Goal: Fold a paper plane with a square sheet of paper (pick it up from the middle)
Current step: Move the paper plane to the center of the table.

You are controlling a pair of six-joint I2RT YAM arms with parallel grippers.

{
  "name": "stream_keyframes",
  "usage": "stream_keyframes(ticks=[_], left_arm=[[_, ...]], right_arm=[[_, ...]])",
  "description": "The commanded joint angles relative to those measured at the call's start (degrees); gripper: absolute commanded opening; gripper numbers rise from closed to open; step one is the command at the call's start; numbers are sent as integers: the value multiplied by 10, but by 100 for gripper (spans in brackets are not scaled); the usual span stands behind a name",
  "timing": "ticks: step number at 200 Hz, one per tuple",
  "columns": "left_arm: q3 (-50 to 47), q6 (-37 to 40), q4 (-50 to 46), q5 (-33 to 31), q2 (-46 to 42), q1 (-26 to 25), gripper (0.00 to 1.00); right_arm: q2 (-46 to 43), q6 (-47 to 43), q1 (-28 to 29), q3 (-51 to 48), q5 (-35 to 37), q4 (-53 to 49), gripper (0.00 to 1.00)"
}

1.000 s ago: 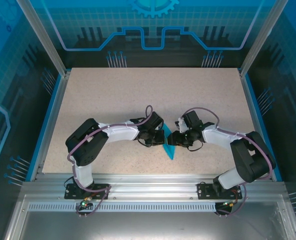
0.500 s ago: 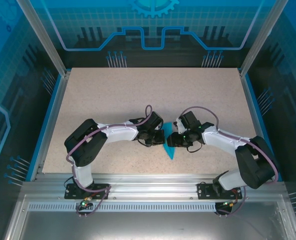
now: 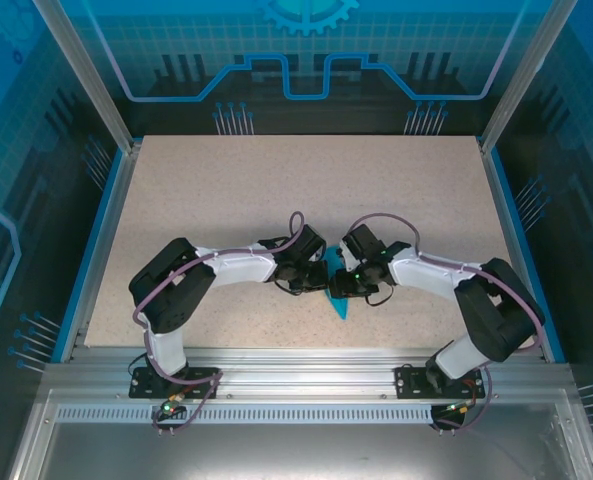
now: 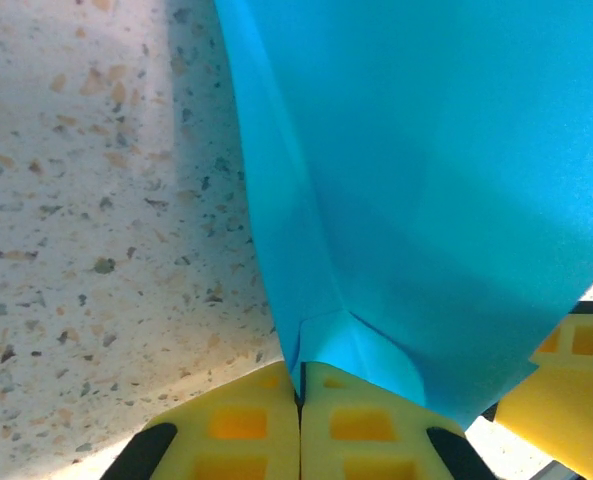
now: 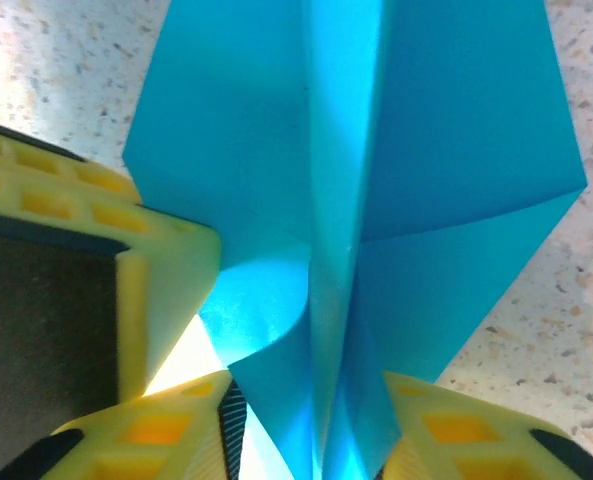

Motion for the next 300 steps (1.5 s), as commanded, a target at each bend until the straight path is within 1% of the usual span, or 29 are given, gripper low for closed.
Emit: stream_keyframes(ticks=[1, 29, 43, 71, 92, 107, 126, 143, 165, 184, 206, 226, 236, 282, 300], left_arm=[[-8, -11, 13, 0, -21, -4, 7], [-10, -12, 13, -2, -23, -4, 8], [-12, -13, 13, -4, -26, -4, 8], [-22, -18, 20, -10, -39, -4, 14], [-39, -28, 22, -34, -66, -4, 21], [-61, -40, 19, -69, -98, -4, 27], [-93, -53, -1, -131, -154, -3, 32], [-118, -64, -33, -190, -201, -3, 34], [-149, -80, -65, -248, -260, -1, 35], [-180, -93, -77, -281, -312, 1, 38], [-203, -97, -87, -300, -355, 3, 40], [-212, -100, -95, -306, -374, 5, 41], [-214, -102, -97, -307, -378, 5, 41], [-215, -103, -95, -303, -377, 5, 42], [-214, -101, -95, -302, -374, 5, 42]], right_arm=[[23, -4, 22, 26, 44, -33, 33], [42, 1, 38, 44, 85, -55, 31], [50, 1, 46, 44, 98, -64, 22], [61, 1, 60, 79, 114, -82, 12], [63, 11, 68, 101, 144, -112, 5], [61, 19, 71, 123, 168, -138, 4], [65, 33, 75, 162, 204, -172, 4], [93, 50, 76, 207, 233, -203, 4], [153, 58, 79, 271, 240, -235, 5], [193, 69, 84, 316, 241, -248, 7], [231, 82, 85, 348, 239, -252, 9], [259, 87, 86, 362, 234, -251, 10], [270, 91, 87, 364, 234, -252, 10], [303, 105, 90, 358, 229, -240, 18], [315, 110, 91, 352, 219, -231, 19]])
